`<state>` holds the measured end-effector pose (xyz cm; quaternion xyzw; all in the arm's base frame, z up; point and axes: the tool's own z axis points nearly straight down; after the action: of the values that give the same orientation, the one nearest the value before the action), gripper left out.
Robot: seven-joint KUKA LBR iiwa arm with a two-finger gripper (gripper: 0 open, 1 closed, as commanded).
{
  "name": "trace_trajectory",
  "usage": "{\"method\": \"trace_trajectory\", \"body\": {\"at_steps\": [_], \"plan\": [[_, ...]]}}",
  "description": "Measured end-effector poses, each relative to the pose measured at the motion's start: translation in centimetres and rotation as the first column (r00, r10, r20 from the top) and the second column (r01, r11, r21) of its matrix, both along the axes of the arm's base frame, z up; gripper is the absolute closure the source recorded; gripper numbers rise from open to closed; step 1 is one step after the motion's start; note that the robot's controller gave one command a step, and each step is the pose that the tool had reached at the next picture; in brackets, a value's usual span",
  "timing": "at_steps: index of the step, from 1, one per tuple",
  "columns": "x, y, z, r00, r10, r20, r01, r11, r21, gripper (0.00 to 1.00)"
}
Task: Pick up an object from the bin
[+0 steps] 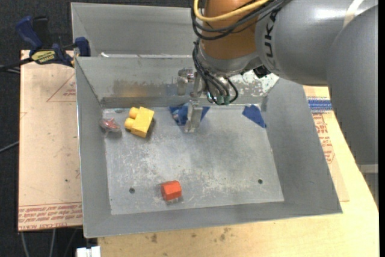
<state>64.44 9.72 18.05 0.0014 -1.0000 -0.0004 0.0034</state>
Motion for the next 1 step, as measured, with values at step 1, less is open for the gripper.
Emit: {"method": "trace_trajectory", "body": {"at_steps": [1], "plan": [[-0.84, -4.33, -11.23, 0.999, -0.034, 0.01, 0.034, 0.999, 0.002, 0.0]]}}
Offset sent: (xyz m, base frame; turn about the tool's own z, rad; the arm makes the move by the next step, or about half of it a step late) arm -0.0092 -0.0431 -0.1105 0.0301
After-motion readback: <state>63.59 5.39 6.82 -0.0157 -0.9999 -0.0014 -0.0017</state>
